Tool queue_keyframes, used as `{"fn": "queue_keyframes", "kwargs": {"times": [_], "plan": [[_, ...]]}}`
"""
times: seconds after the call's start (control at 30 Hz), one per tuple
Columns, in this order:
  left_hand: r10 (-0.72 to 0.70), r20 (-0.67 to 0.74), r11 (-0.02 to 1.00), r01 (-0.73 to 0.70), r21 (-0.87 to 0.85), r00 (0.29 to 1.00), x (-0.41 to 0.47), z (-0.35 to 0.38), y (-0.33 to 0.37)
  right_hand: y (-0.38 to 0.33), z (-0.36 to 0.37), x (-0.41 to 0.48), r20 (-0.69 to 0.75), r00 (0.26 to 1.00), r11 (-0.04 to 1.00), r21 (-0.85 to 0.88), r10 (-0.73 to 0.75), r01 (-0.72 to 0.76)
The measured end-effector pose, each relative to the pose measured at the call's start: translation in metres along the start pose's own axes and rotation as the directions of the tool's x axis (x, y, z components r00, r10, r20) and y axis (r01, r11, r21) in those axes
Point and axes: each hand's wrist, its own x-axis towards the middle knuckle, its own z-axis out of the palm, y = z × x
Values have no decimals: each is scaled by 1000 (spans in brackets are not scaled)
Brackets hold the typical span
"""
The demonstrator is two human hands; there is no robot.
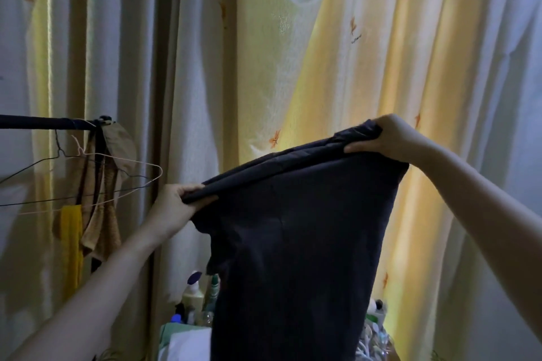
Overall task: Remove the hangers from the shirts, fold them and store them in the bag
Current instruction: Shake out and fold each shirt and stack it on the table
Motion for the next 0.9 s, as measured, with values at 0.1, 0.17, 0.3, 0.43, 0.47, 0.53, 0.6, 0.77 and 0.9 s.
{"fn": "queue_keyframes", "kwargs": {"times": [0.1, 0.17, 0.3, 0.43, 0.47, 0.53, 0.6, 0.77, 0.9], "plan": [[54, 46, 998, -55, 13, 997, 0, -3, 11, 17, 3, -10, 57, 998, 984, 177, -5, -5], [31, 132, 999, -30, -10, 991, -11, -9, 21, 24, 7, -13, 59, 998, 971, 240, -18, 3], [-54, 441, 950, 183, -255, 896, -25, -27, 34, 32, 17, -16, 68, 998, 951, 307, 8, -28], [-337, 173, 739, 375, -560, 925, -49, 1, 7, 27, 21, -14, 32, 998, 912, 405, 56, -64], [-393, 273, 650, 475, -593, 878, -63, 10, -7, 26, 23, -14, 25, 997, 905, 420, 72, -76], [-403, 470, 565, 617, -548, 785, -93, 27, -22, 24, 29, -14, 43, 996, 906, 413, 83, -93], [-419, 489, 636, 632, -442, 765, -108, 40, -35, 24, 37, -15, 65, 993, 911, 395, 100, -118], [-516, 207, 731, 553, -399, 831, -108, 54, -45, 29, 43, -15, 61, 985, 921, 350, 160, -171], [-522, 72, 755, 500, -425, 850, -115, 45, -48, 36, 53, -12, 137, 982, 947, 277, 130, -163]]}}
